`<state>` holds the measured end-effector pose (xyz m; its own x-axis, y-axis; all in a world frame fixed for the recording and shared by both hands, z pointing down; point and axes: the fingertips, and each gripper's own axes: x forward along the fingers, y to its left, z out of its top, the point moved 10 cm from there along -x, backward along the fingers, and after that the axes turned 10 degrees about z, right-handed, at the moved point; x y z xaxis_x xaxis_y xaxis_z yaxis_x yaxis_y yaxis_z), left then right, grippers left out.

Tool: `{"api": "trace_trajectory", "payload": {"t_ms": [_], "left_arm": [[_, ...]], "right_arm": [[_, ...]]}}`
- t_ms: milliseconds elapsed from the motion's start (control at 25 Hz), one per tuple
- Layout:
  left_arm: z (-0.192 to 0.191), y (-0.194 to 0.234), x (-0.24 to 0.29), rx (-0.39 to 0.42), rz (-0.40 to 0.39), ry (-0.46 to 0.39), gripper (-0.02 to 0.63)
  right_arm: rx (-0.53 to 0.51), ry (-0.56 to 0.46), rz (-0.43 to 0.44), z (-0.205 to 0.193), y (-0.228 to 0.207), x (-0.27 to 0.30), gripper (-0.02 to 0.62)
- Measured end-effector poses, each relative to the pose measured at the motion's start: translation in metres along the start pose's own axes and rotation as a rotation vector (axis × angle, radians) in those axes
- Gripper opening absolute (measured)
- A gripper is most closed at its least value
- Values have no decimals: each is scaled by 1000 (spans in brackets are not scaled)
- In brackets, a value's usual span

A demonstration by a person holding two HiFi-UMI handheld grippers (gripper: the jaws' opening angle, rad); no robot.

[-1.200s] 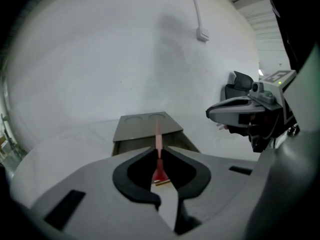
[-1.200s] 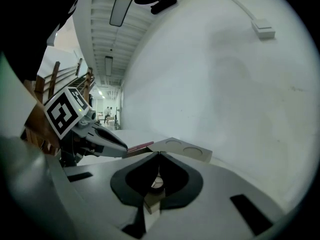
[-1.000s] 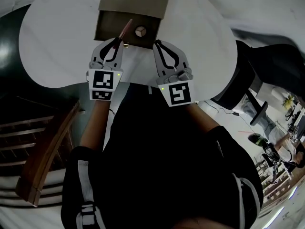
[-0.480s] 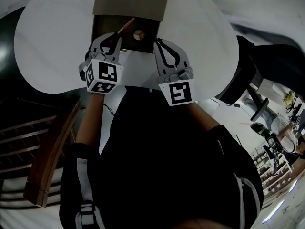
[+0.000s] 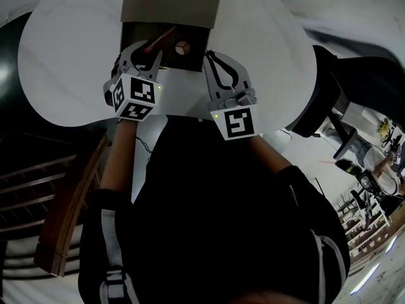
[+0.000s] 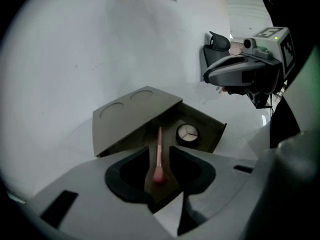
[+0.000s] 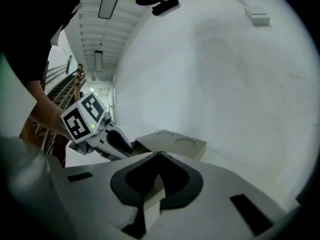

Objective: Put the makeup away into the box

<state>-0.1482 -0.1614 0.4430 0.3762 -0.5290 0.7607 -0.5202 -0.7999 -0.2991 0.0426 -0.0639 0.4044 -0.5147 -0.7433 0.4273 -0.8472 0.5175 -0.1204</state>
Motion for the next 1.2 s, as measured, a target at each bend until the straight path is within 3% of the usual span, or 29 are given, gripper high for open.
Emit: {"api": "trace_trajectory", "payload": {"t_ms": [240,520,920,1200], "left_arm": [[5,0,-11,-48,35,-45,129],[11,-7,-46,-157,154,-191,13],[26,-32,-135,-299,346,-411,8],[38,-47,-188,-423,406,-561,8]], "right_arm": [[-13,-19,2,3,3,-6,23],[-58,-57,-14,9,12,-20,23],[-165,-184,-58,49,32,-62,23],[-190,-306,-78,74,44,-98,23]]}}
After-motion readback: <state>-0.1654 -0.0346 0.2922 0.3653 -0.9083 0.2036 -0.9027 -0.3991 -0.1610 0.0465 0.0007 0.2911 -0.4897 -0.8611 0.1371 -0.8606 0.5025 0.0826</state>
